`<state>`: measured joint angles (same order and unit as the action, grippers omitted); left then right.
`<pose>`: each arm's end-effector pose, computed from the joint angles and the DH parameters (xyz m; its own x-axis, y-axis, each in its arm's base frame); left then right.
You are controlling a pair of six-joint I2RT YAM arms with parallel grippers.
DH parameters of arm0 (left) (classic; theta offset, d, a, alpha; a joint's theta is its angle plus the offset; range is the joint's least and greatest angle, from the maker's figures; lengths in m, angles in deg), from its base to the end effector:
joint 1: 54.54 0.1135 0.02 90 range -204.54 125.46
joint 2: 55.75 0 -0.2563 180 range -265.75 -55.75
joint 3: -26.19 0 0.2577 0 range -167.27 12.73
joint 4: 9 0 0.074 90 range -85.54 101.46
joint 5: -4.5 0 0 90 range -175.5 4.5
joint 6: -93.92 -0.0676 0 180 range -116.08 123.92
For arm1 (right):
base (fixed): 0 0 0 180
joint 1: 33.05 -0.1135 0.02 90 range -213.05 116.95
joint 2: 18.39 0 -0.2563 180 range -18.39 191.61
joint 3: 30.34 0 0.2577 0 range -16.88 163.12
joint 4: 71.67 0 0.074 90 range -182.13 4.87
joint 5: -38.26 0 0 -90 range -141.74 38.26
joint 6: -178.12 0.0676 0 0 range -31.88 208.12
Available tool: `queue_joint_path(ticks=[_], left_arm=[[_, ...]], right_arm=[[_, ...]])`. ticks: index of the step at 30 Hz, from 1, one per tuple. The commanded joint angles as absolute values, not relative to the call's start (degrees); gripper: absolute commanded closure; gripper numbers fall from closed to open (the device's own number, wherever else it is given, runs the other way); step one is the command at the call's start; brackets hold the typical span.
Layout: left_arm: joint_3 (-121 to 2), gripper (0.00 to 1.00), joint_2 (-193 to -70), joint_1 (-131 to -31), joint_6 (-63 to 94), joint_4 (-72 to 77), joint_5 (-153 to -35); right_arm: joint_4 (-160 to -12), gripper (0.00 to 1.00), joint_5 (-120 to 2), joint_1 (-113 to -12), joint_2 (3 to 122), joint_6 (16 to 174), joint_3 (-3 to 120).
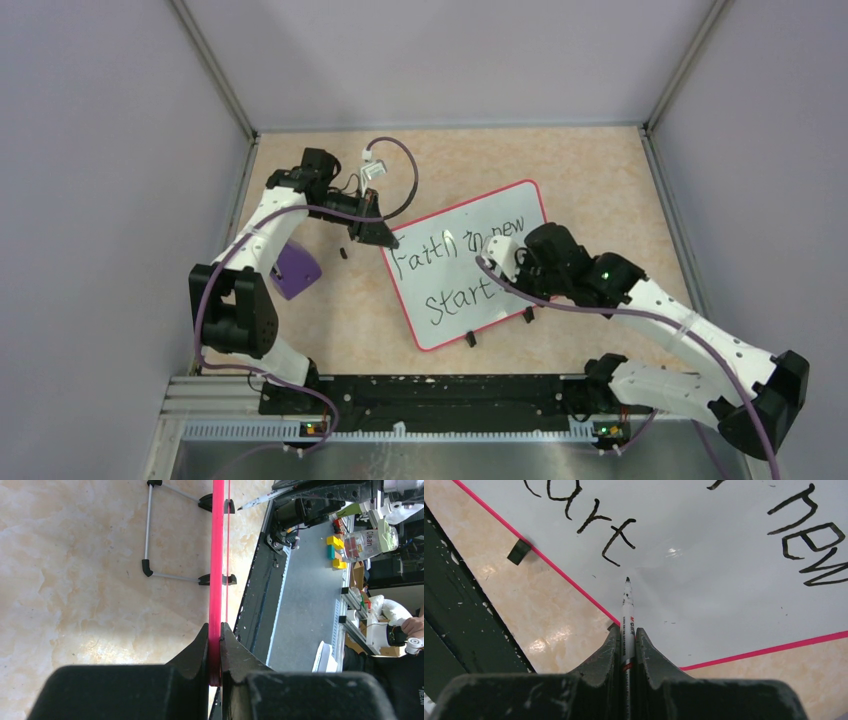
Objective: Write a sentence on the whiteboard
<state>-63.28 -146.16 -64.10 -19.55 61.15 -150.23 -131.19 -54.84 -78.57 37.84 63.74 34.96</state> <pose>0.2983 -0.1122 0.2683 -0.7124 0.2924 -0.6380 0.7017 0.2789 -0.6557 0.1530 0.1610 0.2581 -0.1880 -0.7798 -0.5972 -0.8939 0.3878 -0.2249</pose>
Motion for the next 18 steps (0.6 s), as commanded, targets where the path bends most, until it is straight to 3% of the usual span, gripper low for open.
queue_joint_path(ticks=[1,18], left_arm=[[-63.2,1.0,-147.6,-64.8,-21.0,60.0,-146.1],[-63.0,1.0,-147.4,-64.8,-21.1,60.1,-146.1]], right_arm=[[-131.6,1.0,-53.5,-75.7,37.0,63.0,36.9],[-126.6,1.0,-53.3,-73.7,39.2,64.3,37.8]])
